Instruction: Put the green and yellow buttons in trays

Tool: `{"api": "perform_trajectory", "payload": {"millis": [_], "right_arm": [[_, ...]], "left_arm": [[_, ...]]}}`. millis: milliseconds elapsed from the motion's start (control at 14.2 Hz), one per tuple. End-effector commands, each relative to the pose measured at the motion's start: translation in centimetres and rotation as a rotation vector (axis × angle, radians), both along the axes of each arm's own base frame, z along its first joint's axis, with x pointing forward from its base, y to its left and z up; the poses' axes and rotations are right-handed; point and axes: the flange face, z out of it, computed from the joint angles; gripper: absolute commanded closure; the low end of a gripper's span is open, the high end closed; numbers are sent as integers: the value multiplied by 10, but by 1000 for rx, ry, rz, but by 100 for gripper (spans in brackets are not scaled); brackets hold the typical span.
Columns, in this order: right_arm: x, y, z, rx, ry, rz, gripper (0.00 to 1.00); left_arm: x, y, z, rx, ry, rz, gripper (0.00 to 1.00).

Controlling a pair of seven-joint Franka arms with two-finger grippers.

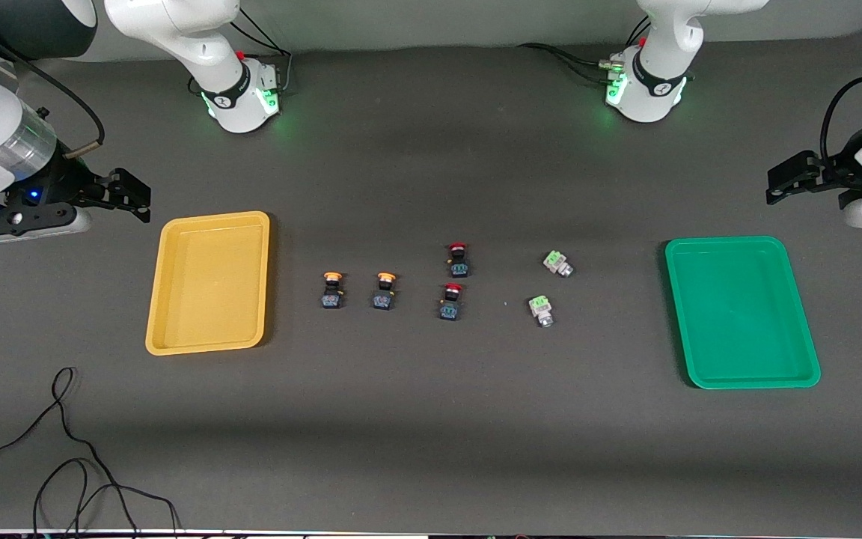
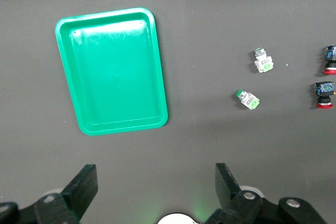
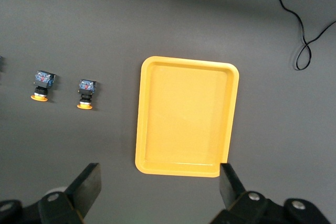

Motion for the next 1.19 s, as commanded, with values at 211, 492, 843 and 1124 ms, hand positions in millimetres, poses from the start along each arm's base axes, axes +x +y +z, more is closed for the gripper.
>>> {"api": "perform_trajectory", "payload": {"millis": [211, 492, 843, 1124], "right_arm": [[0, -5, 1, -4, -1, -20, 0], [0, -4, 1, -4, -1, -19, 0], [0, -4, 1, -2, 0, -19, 0], [7, -2, 0, 2, -3, -19, 0]], "left_arm": [[-8, 1, -1, -6, -5, 7, 0], [-8, 1, -22, -6, 0, 7, 0], [-16, -5, -47, -12, -9, -1, 0], [-26, -36, -72, -21, -11, 24, 0]]}}
